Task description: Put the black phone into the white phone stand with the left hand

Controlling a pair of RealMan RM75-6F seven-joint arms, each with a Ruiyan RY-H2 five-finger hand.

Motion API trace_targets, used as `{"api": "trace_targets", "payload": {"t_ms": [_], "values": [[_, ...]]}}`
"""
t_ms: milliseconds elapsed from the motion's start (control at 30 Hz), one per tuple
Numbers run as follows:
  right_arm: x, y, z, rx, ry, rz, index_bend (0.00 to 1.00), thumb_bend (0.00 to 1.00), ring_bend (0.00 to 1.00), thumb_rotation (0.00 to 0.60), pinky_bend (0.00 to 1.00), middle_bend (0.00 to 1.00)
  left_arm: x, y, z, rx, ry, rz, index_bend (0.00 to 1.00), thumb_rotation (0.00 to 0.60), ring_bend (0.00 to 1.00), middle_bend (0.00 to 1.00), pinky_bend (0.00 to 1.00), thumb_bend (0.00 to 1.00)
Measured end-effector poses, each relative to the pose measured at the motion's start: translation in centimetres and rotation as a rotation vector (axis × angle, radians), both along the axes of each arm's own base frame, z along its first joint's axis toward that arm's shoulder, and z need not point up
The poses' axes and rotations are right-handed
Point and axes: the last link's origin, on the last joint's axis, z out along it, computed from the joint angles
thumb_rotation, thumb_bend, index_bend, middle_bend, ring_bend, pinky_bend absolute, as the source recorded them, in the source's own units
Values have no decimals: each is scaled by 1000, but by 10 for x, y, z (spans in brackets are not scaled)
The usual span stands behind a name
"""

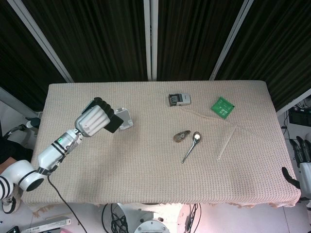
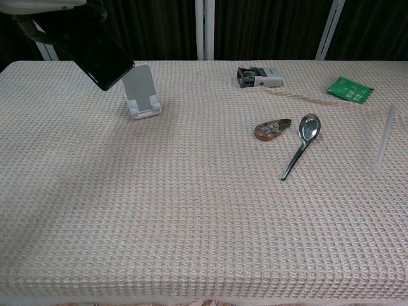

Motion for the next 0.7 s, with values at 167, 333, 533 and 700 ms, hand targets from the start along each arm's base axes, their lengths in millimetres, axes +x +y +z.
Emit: {"api": "trace_targets", "payload": {"t_ms": [167, 333, 533, 700], "values": [[-3, 2, 1, -2, -5, -8, 0, 221, 0, 600, 0, 0, 18, 14, -10, 21, 106, -128, 598, 600, 503, 583, 389, 313], [-4, 1, 5, -12, -3, -7, 0, 222, 0, 600, 0, 0, 24, 27, -21, 44, 252, -273, 594, 600, 503, 583, 384, 313], [-7, -1, 3, -2, -11, -12, 0, 221, 0, 600, 0, 0, 31, 38, -35, 10, 314, -330, 593, 600, 503, 583, 382, 313], [-8, -3, 0, 10, -12, -13, 0, 221, 0, 600, 0, 0, 35, 43, -47, -17, 325, -339, 592, 600, 502, 583, 379, 313]]}}
